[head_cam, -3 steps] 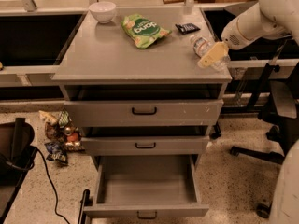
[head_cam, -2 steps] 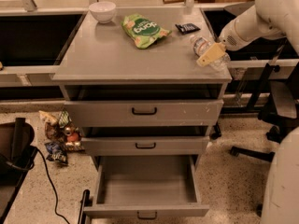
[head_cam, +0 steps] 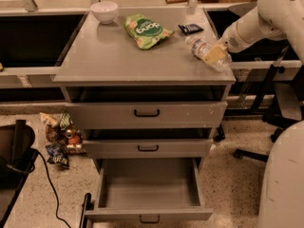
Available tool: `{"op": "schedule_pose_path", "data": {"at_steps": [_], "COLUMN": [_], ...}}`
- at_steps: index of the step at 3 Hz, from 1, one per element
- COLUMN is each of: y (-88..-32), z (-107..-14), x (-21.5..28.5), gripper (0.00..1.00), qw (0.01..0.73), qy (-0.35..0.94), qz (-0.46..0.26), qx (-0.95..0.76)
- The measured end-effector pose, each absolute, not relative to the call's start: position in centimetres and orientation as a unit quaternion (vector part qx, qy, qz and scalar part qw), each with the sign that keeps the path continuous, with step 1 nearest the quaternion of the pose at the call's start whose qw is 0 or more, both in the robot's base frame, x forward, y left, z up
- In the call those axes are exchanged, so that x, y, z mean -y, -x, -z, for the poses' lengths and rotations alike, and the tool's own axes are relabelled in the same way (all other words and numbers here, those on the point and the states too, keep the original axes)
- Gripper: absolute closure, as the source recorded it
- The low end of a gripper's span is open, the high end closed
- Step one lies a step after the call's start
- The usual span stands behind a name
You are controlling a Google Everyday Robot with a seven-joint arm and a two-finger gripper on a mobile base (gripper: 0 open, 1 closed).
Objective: Place water bottle into bottom drawer
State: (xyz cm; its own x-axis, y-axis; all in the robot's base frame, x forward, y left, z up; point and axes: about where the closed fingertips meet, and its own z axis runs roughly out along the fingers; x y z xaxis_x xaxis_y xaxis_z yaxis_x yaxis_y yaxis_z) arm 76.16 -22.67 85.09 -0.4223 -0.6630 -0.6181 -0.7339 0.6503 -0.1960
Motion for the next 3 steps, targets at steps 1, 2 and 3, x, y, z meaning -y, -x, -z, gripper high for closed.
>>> {"op": "schedule_pose_path", "data": {"at_steps": [1,2,3], "y": [-75.9,-74.7,-71.9], "z": [-84.8,-87.6,-91.2], "x": [22.2,21.0,18.7], "gripper": [0.89,1.0,1.0], "qw": [0.338,0.37,0.395], "qy": [0.426,0.452,0.499], "qz": [-0.065,-0.075,-0.078], "qx": [-0.837,-0.808,-0.767]}}
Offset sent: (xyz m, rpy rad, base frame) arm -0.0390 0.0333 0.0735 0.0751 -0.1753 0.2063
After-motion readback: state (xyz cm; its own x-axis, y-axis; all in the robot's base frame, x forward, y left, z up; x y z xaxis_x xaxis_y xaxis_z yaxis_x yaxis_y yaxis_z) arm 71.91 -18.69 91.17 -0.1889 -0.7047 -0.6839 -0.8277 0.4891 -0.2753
